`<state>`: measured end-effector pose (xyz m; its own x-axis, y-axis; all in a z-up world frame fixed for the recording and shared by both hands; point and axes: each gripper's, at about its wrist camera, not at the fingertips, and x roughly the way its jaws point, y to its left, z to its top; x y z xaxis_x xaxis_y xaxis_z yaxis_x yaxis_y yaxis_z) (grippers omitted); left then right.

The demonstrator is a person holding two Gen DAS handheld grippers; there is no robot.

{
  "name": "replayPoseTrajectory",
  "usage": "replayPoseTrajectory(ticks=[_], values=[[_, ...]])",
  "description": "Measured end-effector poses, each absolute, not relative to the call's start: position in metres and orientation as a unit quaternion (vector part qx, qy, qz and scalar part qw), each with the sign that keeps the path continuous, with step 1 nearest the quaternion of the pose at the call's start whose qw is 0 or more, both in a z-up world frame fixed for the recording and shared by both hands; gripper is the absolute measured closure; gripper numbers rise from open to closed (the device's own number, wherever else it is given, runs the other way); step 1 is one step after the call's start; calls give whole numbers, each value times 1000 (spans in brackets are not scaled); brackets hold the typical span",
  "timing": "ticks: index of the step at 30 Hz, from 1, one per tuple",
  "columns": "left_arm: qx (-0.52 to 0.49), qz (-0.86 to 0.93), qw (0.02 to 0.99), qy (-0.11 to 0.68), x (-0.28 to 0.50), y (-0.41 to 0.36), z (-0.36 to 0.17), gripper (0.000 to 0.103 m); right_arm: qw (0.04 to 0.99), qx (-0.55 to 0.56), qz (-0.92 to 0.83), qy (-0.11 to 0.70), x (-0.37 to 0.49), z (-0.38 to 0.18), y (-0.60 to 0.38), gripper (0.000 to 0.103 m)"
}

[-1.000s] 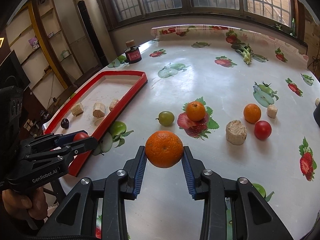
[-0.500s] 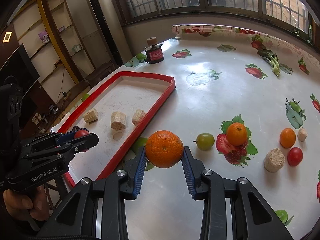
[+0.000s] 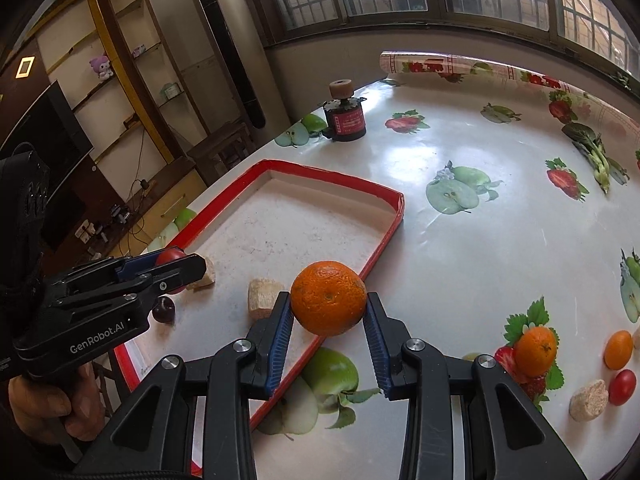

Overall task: Organize fruits
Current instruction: 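Carry the tomato and orange with both tools over the tray, then open both tools to drop the tomato and orange into the tray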

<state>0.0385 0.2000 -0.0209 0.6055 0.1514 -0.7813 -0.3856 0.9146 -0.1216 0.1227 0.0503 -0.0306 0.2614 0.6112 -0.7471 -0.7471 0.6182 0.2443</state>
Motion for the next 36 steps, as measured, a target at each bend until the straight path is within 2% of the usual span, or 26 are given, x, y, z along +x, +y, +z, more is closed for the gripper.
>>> replayPoseTrajectory(ticks=[12,25,26,28,30,36], values=[[-140,177,867,444,79,239,-43,75,767,-101,447,450,151,-54,109,67],[-146,185,844,481,91,240,-70,74,757,-115,438,470,160,-77,123,65],[-147,188,844,481,90,241,-70,73,758,-113,438,470,159,-76,123,65],[-151,192,844,477,85,242,-67,62,760,-109,438,467,159,-74,121,54],[-157,196,846,471,81,243,-64,52,762,-106,441,462,156,-70,117,51],[-157,195,853,457,69,235,-50,51,767,-102,444,453,148,-58,105,50]])
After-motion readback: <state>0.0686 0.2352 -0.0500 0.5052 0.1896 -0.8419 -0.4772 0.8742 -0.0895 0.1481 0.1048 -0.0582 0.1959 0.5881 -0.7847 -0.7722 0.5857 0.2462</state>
